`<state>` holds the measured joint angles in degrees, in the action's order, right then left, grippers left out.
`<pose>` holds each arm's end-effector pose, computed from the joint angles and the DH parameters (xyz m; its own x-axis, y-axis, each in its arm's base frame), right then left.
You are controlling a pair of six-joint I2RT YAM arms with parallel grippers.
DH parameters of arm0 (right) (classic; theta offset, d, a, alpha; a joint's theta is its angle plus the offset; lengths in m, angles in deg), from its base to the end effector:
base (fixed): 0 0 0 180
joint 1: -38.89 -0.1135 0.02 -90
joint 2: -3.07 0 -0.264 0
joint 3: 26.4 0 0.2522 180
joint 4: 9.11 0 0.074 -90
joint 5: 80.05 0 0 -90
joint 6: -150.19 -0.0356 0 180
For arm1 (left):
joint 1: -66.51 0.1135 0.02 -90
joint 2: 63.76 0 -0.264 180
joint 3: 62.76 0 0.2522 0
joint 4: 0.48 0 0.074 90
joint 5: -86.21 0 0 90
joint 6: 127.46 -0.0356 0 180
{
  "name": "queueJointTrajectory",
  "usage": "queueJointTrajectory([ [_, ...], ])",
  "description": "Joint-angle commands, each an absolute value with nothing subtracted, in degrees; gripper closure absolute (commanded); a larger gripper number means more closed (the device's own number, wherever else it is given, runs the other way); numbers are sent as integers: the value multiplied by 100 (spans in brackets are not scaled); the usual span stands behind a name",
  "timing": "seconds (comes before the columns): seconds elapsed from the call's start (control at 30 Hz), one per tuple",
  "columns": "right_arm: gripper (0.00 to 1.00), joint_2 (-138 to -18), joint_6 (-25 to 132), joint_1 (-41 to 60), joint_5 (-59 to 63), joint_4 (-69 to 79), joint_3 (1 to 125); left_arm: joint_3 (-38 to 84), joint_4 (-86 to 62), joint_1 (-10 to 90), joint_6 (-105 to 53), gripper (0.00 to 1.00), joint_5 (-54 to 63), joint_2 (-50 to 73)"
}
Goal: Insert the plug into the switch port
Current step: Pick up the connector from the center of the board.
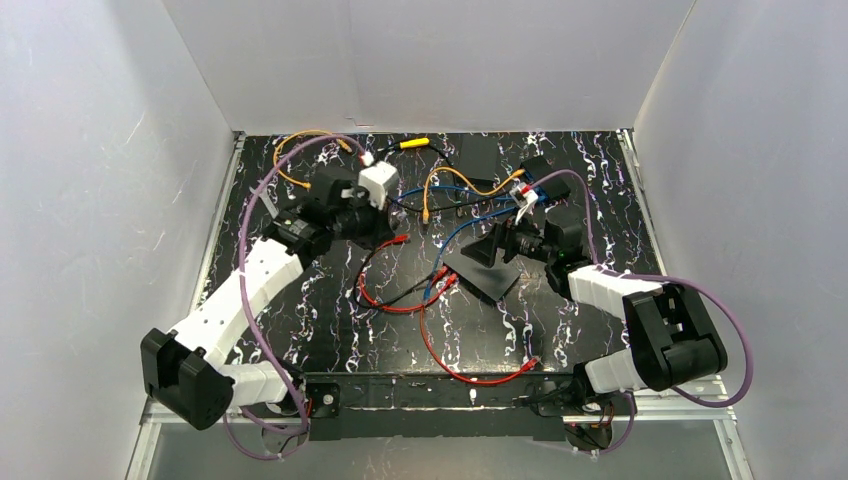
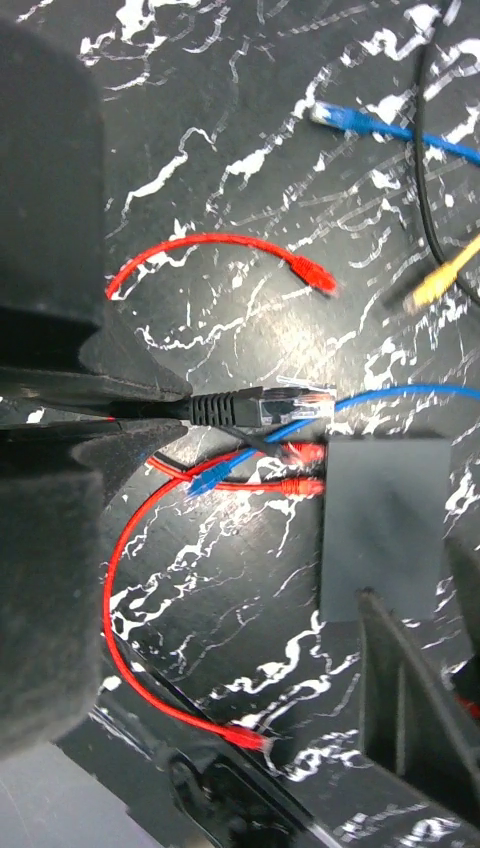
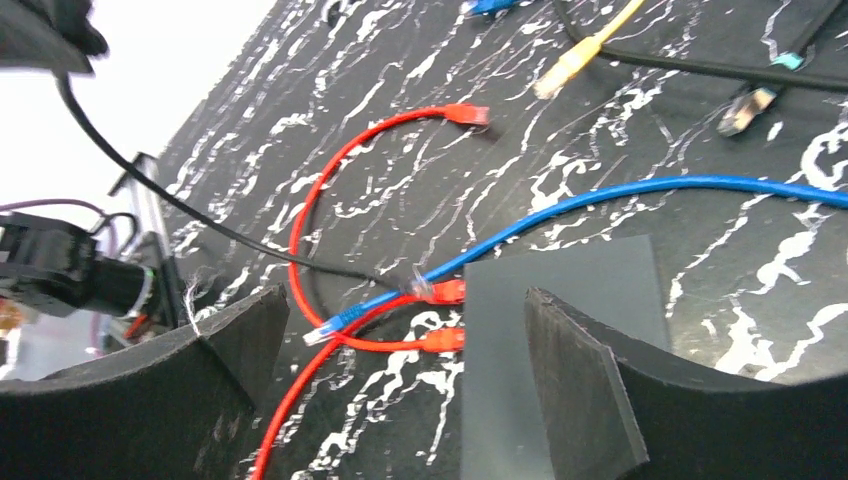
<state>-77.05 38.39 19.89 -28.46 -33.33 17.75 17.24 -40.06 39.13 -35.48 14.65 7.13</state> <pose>0.2562 0.1116 0.2047 -0.4871 0.1400 -0.8620 -0.6994 0.5287 0.4811 0.2394 -0.1367 0.3482 -0.4735 0.2083 -0.8558 0.6624 0.7246 -0.1901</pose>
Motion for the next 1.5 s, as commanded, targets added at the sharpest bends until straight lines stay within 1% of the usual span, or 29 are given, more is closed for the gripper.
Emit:
queueJointTrajectory([
  [0.0,5,-7536,3002,1964,-3246,-4143,1698,1530,-3928,3054,-4352,100,591,677],
  [0.17,6,-7707,2189,1964,-3489,-4752,1651,1367,-3674,2314,-4908,100,-559,729],
  [0.33,7,-7931,1350,1958,-3802,-5864,1529,1038,-3117,1732,-5362,100,-1408,625],
  [0.5,8,-8203,692,1844,-4055,-7009,1440,677,-2457,1226,-5766,100,-1869,539],
  [0.6,10,-8371,429,1705,-4051,-7445,1442,472,-2044,879,-6074,100,-2218,590],
  [0.7,13,-8539,220,1526,-3962,-7898,1420,344,-1707,670,-6238,100,-2309,671],
  [0.9,23,-8763,24,1224,-3896,-8561,1409,355,-1547,512,-6229,100,-2338,905],
  [1.03,30,-8806,15,1217,-3883,-8676,1383,344,-1521,465,-6192,100,-2343,927],
  [1.27,46,-8816,61,1222,-3851,-8711,1342,261,-1469,446,-6128,100,-2317,855],
  [1.47,69,-8815,201,1234,-3812,-8588,1314,222,-1509,446,-6111,100,-2295,799],
])
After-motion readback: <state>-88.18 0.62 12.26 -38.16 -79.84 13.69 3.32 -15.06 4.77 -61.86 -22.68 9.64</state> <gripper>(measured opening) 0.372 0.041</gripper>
